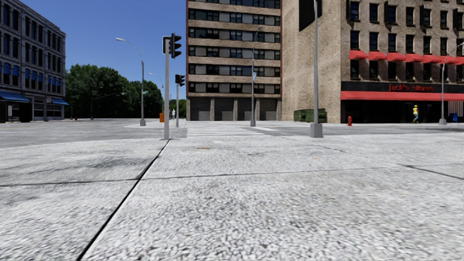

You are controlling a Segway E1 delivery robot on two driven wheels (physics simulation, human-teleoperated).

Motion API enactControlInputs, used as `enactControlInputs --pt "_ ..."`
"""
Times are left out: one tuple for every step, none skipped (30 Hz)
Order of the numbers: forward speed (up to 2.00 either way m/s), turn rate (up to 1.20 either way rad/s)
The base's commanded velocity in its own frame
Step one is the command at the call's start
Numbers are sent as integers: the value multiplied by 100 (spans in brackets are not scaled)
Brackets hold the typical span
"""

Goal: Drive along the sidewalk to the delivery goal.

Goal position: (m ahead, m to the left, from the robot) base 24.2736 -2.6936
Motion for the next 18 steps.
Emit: enactControlInputs --pt "200 0" --pt "200 0" --pt "200 0" --pt "200 0" --pt "200 0" --pt "200 0" --pt "200 0" --pt "200 0" --pt "200 0" --pt "200 0" --pt "200 0" --pt "200 0" --pt "200 0" --pt "200 0" --pt "200 0" --pt "200 0" --pt "200 0" --pt "200 0"
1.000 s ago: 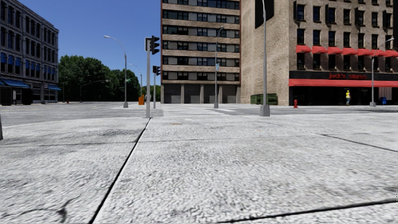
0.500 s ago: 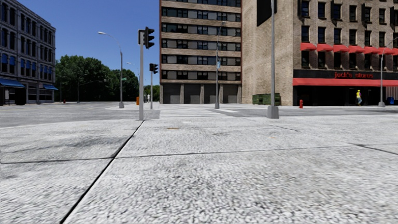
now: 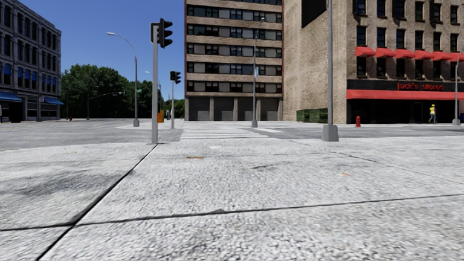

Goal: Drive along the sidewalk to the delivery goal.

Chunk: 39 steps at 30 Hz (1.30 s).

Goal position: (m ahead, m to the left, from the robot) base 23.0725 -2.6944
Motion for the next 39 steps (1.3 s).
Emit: enactControlInputs --pt "200 0" --pt "200 0" --pt "200 0" --pt "200 0" --pt "200 0" --pt "200 0" --pt "200 0" --pt "200 0" --pt "200 0" --pt "200 0" --pt "200 0" --pt "200 0" --pt "200 0" --pt "200 0" --pt "200 0" --pt "200 0" --pt "200 0" --pt "200 0" --pt "200 0" --pt "200 0" --pt "200 0" --pt "200 0" --pt "200 0" --pt "200 0" --pt "200 0" --pt "200 0" --pt "200 0" --pt "200 0" --pt "200 0" --pt "200 0" --pt "200 0" --pt "200 0" --pt "200 0" --pt "200 0" --pt "200 0" --pt "200 0" --pt "200 0" --pt "200 0" --pt "200 0"
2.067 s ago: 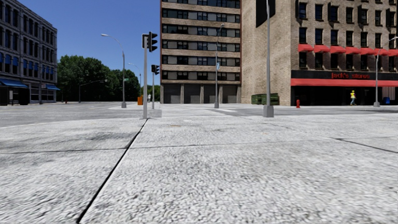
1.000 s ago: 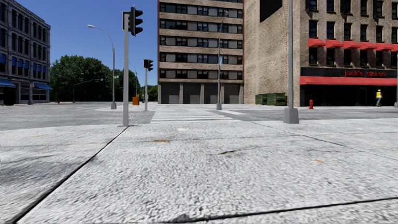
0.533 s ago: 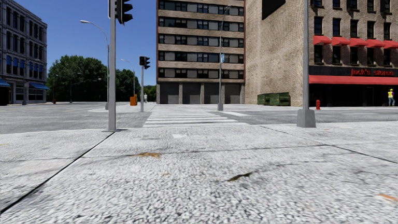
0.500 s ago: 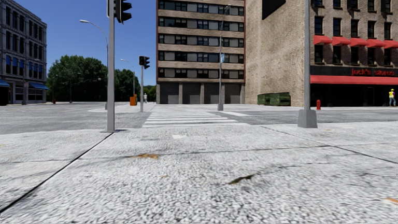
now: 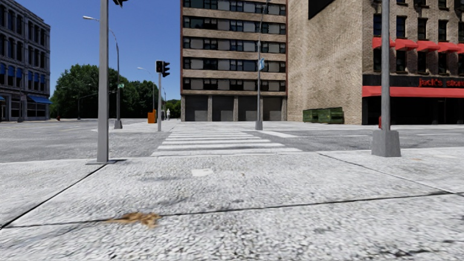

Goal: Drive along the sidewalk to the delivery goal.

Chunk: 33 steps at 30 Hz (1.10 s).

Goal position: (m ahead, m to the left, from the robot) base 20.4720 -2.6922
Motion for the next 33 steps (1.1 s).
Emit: enactControlInputs --pt "200 0" --pt "200 0" --pt "200 0" --pt "200 0" --pt "200 0" --pt "200 0" --pt "200 0" --pt "200 0" --pt "200 0" --pt "200 0" --pt "200 0" --pt "200 0" --pt "200 0" --pt "200 0" --pt "200 0" --pt "200 0" --pt "200 0" --pt "200 0" --pt "200 0" --pt "200 0" --pt "200 0" --pt "200 0" --pt "200 0" --pt "200 0" --pt "200 0" --pt "200 0" --pt "200 0" --pt "200 0" --pt "200 0" --pt "200 0" --pt "200 0" --pt "200 0" --pt "200 0"
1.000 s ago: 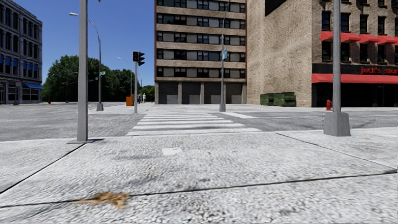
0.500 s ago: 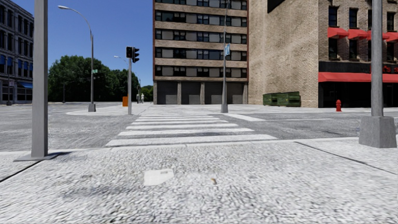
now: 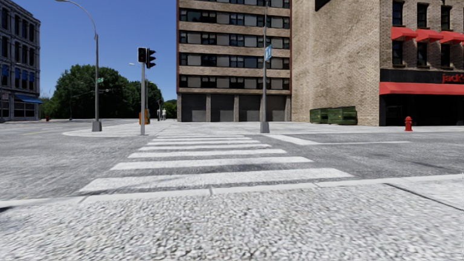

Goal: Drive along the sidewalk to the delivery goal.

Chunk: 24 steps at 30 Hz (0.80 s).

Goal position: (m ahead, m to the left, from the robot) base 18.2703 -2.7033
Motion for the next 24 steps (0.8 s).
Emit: enactControlInputs --pt "200 0" --pt "200 0" --pt "200 0" --pt "200 0" --pt "200 8" --pt "200 15" --pt "200 17" --pt "200 19" --pt "200 19" --pt "200 21" --pt "200 23" --pt "200 25" --pt "200 25" --pt "200 27" --pt "200 30" --pt "200 33" --pt "200 33" --pt "200 41" --pt "200 50" --pt "200 55" --pt "200 57" --pt "200 0" --pt "200 0" --pt "200 0"
